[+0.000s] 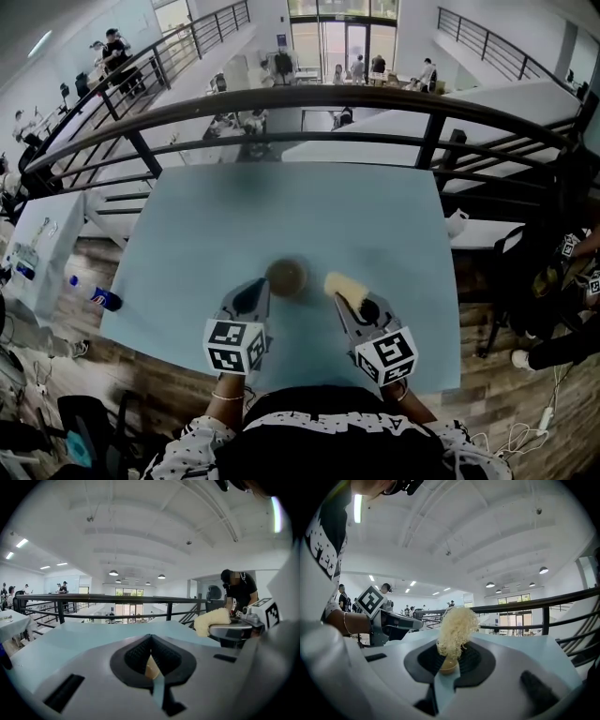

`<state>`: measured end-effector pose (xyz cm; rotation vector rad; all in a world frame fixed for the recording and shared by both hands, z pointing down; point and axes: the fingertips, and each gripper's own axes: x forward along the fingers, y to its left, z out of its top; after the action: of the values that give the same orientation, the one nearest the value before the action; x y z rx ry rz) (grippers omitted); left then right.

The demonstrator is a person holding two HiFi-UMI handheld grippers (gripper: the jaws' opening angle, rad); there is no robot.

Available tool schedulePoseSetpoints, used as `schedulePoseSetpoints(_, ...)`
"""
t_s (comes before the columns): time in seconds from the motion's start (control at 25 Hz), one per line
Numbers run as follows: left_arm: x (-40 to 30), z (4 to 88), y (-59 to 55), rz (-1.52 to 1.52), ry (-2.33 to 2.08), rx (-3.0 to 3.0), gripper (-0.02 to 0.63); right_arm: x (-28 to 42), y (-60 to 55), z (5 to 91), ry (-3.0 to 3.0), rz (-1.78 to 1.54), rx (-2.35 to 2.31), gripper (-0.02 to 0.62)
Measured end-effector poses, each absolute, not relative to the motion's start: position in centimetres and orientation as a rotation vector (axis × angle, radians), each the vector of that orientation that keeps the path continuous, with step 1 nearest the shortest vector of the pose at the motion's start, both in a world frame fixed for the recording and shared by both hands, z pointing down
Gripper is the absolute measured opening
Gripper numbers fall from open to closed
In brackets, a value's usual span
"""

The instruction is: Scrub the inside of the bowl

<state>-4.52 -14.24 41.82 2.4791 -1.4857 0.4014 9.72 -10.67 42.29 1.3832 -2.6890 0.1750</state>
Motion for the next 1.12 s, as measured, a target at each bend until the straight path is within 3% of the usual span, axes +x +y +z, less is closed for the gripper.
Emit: schedulePoseSetpoints(1.12, 0.6, 41.7, -9.3, 0.419, -1.526, 2.497, 0.015, 14.3, -7.4, 42.3, -2.754, 0.159, 1.361, 0.055)
